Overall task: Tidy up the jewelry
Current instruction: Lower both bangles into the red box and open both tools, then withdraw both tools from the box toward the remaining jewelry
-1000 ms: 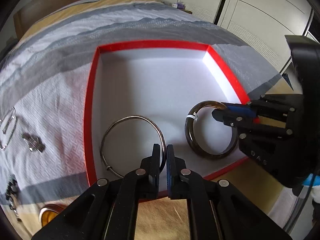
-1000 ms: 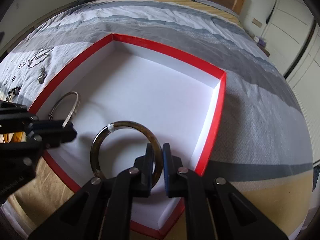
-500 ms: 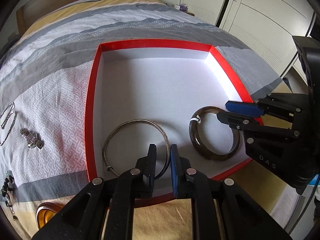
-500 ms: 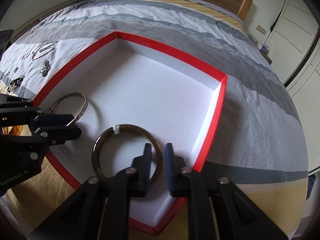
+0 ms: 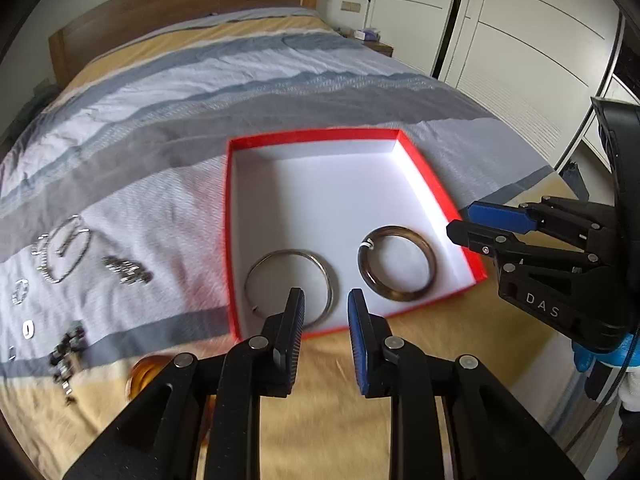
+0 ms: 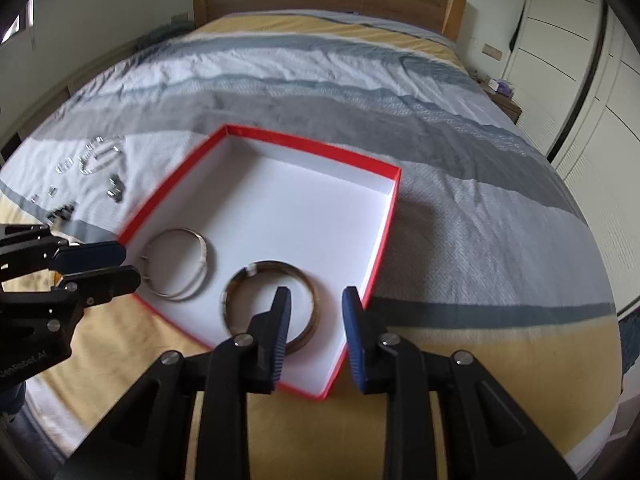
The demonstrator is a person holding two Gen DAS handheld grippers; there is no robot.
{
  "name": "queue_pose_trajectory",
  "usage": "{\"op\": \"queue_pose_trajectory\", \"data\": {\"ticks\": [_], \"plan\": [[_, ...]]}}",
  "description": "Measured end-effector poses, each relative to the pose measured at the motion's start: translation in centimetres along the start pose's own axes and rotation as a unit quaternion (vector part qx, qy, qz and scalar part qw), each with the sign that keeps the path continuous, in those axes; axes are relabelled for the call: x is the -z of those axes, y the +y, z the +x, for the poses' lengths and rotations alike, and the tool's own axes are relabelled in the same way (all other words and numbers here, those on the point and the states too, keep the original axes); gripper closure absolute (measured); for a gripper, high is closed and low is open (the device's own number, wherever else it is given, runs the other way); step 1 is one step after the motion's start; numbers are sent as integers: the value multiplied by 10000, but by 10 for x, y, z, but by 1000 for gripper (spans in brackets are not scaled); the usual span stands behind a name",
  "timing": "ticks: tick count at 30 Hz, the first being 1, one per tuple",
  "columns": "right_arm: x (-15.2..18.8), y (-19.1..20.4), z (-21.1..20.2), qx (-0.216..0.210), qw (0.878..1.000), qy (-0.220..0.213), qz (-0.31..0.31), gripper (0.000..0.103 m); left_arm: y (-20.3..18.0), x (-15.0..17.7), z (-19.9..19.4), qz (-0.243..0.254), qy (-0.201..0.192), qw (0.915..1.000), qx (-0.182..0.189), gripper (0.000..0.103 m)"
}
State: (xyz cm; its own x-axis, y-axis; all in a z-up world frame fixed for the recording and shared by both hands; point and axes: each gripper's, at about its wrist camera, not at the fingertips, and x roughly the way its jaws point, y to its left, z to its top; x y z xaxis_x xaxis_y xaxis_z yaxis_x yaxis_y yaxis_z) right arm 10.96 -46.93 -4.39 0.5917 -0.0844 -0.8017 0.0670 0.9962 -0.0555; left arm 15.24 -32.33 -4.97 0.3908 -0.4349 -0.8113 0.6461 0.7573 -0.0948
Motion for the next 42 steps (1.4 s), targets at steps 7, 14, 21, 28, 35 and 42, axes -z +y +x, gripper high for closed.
{"op": "queue_pose_trajectory", "data": {"ticks": [7, 14, 21, 28, 35, 42], "plan": [[8, 22, -34, -121, 9999, -116, 7, 77, 0, 16, -55, -27, -192, 9998, -107, 79], [16, 47, -62, -255, 9995, -189, 24, 77, 7, 33, -101, -82, -355, 9991, -210, 78], [22, 72, -84, -348, 9991, -248, 60, 77, 24, 54, -139, -221, -496, 9978, -368, 74], [24, 102, -103, -440, 9986, -287, 19, 77, 50, 77, -168, -432, -620, 9956, -558, 70], [23, 135, -110, -627, 9977, -249, 2, 77, 108, 118, -192, -925, -627, 9894, -933, 59], [23, 160, -90, -855, 9963, -51, 12, 77, 191, 172, -201, -1690, -353, 9741, -1461, 59]]}}
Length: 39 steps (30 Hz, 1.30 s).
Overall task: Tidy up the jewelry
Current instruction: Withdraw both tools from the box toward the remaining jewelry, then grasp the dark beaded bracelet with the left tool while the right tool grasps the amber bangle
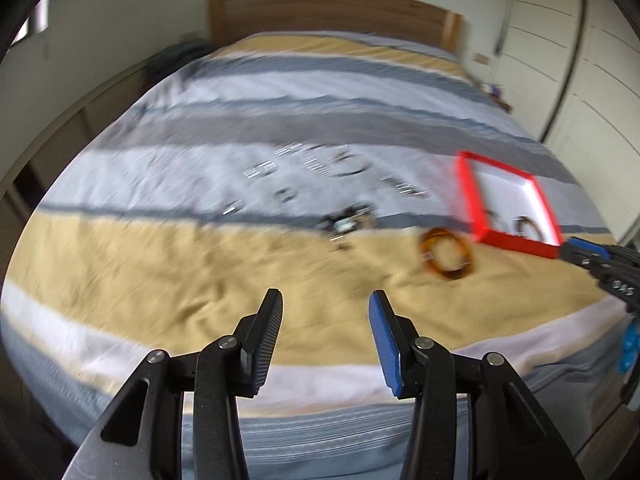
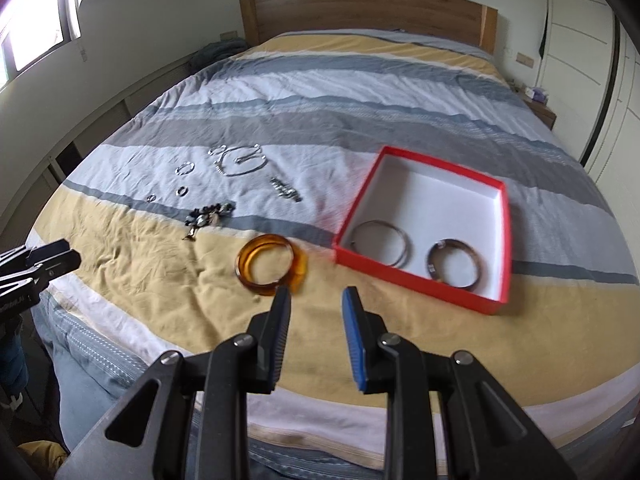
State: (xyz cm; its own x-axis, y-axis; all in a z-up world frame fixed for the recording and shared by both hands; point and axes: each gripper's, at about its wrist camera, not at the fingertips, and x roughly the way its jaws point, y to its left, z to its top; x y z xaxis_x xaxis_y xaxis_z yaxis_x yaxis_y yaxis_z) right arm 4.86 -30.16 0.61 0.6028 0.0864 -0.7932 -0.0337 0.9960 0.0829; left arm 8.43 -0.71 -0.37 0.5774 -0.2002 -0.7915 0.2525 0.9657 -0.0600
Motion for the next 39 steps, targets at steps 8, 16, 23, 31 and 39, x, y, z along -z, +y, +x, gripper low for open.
{"op": "queue_pose_trajectory", "data": {"ticks": [8, 16, 23, 31, 39], "plan": [[2, 5, 58, -386, 9972, 523, 372, 77, 22, -7, 38, -275, 297, 9991, 126, 59], [-4, 6, 112, -548, 9937, 802, 553, 77, -22, -55, 108, 282, 253, 9980, 514, 46], [-13, 5, 142, -631, 9918, 886, 678, 69, -37, -76, 174, 781, 451, 9951, 402, 43], [-10, 4, 167, -627, 9903, 967, 775, 68, -39, -74, 219, 1028, 673, 9910, 531, 42], [-10, 6, 177, -542, 9912, 858, 850, 77, -39, -78, 223, 914, 559, 9929, 522, 80]]}}
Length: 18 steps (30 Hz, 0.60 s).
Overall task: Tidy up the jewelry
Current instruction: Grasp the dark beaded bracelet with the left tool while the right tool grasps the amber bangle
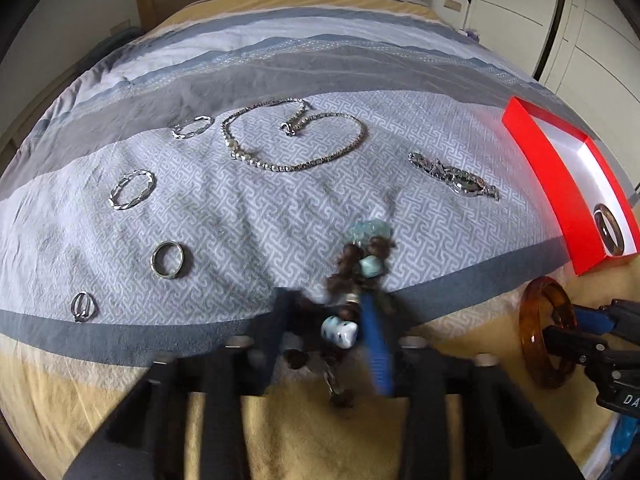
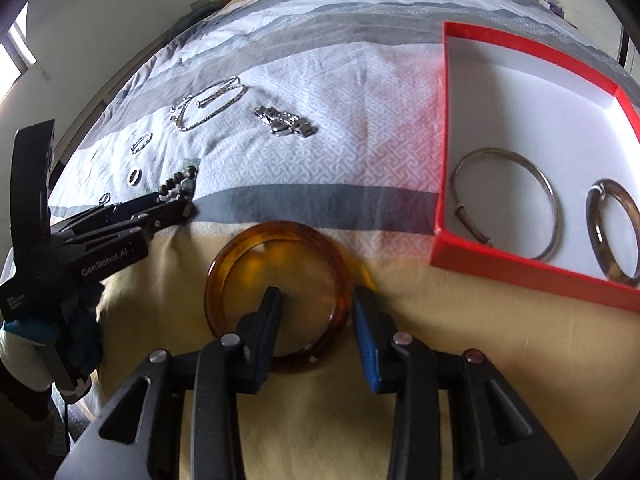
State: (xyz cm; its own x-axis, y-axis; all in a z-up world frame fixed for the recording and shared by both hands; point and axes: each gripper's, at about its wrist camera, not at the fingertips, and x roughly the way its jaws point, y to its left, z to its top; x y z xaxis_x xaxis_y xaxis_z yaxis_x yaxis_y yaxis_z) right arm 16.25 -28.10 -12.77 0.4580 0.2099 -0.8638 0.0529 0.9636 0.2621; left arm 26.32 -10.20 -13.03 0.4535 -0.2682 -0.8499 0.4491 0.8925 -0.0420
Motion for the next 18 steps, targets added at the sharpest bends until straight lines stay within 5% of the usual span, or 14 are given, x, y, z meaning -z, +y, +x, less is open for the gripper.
{"op": "queue_pose_trajectory", "data": {"ticks": [3, 4, 5, 18], "plan": [[-1, 1, -4, -8, 10000, -25, -24, 93, -2, 1, -8, -40, 2, 10000, -36, 80], [0, 3, -7, 30, 9999, -40, -89, 93, -3, 2, -10, -41, 5, 10000, -41, 81], [1, 5, -10, 59, 9998, -65, -152, 93, -4, 4, -14, -51, 3, 10000, -38, 93], [12, 12, -101, 268, 9957, -798, -397, 93, -28, 5, -106, -72, -496, 9987, -127, 94]]}}
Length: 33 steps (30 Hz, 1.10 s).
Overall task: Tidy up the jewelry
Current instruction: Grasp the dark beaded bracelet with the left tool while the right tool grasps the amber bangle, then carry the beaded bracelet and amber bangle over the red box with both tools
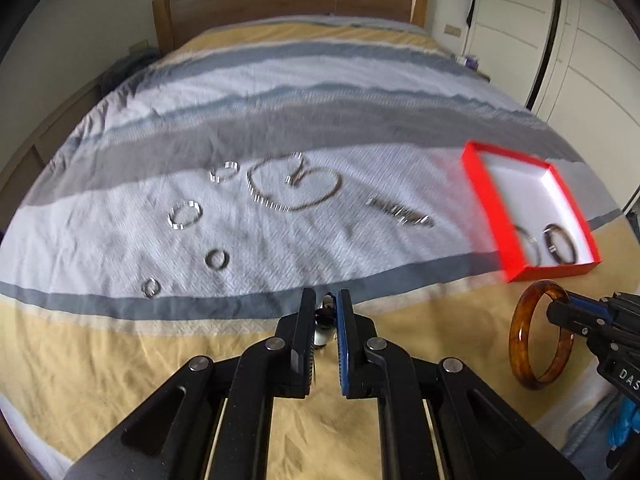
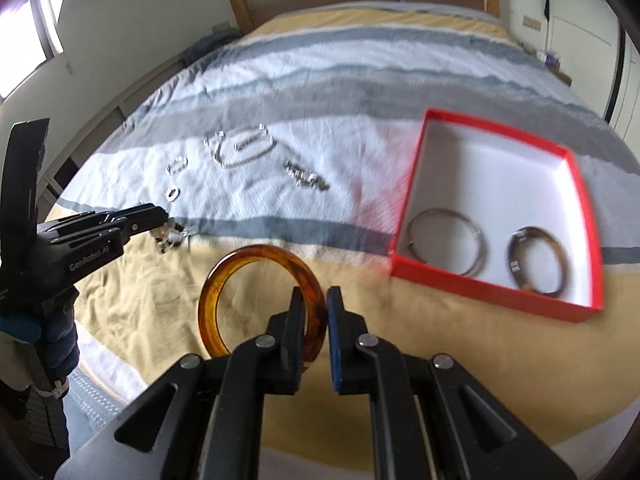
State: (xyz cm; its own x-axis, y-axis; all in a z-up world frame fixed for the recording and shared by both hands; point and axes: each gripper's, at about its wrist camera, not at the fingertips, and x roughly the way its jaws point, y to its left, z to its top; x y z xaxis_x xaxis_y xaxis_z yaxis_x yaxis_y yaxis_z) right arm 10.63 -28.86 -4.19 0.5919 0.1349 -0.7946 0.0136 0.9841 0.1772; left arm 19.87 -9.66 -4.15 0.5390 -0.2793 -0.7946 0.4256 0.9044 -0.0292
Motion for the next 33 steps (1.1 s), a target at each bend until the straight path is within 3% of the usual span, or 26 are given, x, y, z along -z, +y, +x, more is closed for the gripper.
{"op": "queue_pose_trajectory", "data": {"ticks": [8, 14, 20, 27, 33], "plan": [[-25, -67, -52, 424, 9973, -454, 381, 93, -49, -43, -34, 154, -403, 9982, 426, 94], [-71, -131, -59, 869, 9925, -683, 532, 93, -108, -102, -22, 350, -606, 9936, 883, 94], [-103, -185, -17, 1174, 9894, -521, 674, 93, -161, -129, 36, 525, -328, 9911, 1177, 94], [-94, -213, 49, 1310, 9898, 42, 562, 93, -203, -121, 117, 760, 210, 9886, 1285, 94], [-81, -222, 80, 1426, 9880, 421, 411, 93, -215, -103, 147, 836, 487, 9873, 1263, 94]]}}
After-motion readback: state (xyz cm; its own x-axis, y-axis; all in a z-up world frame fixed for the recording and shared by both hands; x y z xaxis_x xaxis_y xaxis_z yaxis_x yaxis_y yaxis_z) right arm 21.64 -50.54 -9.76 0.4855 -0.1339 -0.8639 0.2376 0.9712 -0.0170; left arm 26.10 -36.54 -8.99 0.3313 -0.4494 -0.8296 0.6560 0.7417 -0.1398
